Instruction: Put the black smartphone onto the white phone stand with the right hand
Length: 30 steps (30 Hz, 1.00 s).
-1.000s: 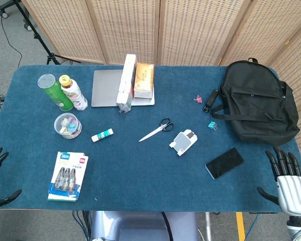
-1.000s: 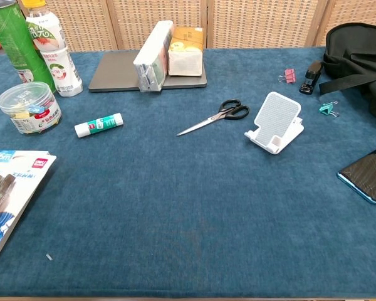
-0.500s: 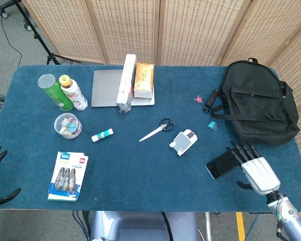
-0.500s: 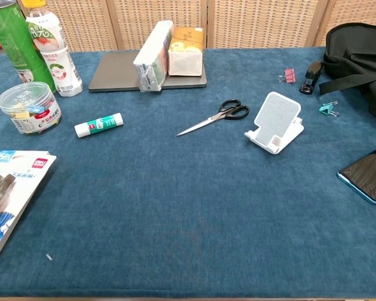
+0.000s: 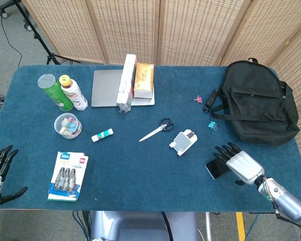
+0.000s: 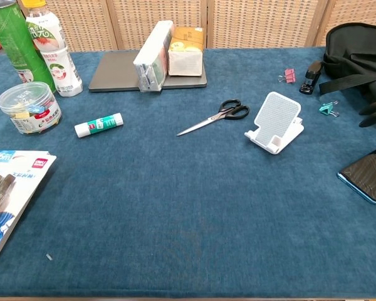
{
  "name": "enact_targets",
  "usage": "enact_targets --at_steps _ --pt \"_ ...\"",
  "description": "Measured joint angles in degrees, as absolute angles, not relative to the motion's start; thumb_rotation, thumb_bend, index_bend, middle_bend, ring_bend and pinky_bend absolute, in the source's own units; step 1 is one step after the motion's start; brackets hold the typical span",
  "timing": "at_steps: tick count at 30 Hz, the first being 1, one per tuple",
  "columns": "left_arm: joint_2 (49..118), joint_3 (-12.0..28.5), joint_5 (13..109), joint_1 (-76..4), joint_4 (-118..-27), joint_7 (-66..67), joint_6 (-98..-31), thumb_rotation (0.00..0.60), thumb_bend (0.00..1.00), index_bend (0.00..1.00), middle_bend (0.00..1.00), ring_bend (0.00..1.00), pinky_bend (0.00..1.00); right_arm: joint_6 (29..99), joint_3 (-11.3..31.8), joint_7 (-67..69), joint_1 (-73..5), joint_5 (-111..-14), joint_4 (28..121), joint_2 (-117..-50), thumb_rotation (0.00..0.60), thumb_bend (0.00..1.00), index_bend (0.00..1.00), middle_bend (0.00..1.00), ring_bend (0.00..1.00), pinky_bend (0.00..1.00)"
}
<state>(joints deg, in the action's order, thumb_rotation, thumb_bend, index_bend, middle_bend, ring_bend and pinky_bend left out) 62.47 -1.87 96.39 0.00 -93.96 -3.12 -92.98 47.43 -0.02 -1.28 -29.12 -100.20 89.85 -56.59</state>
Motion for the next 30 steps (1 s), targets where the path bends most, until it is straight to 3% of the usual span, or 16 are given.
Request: enact_targets --at_steps 7,19,30 --pt "62.86 -1.68 95.68 -0.23 -94.13 -2.30 -92.33 0.600 0.00 0.00 0.00 0.00 0.00 42.27 -1.03 1.15 -31.88 -96.66 85.55 -59.77 0.600 0.00 0.07 0.00 0.00 0.00" --pt "63.37 -1.59 95.08 -0.60 -94.18 -1.06 -91.37 0.600 0.00 0.00 0.00 0.00 0.00 44.19 -3.34 6.96 -32.92 -97.18 76.63 -67.29 0.600 0.00 0.08 0.00 0.00 0.00" --pt "63.25 -1.58 94.87 -0.67 -94.26 -1.48 -91.29 0.600 0.00 0.00 0.00 0.00 0.00 42.45 -4.20 8.00 -35.04 -95.95 73.77 -69.27 0.600 0.00 0.14 0.02 0.00 0.00"
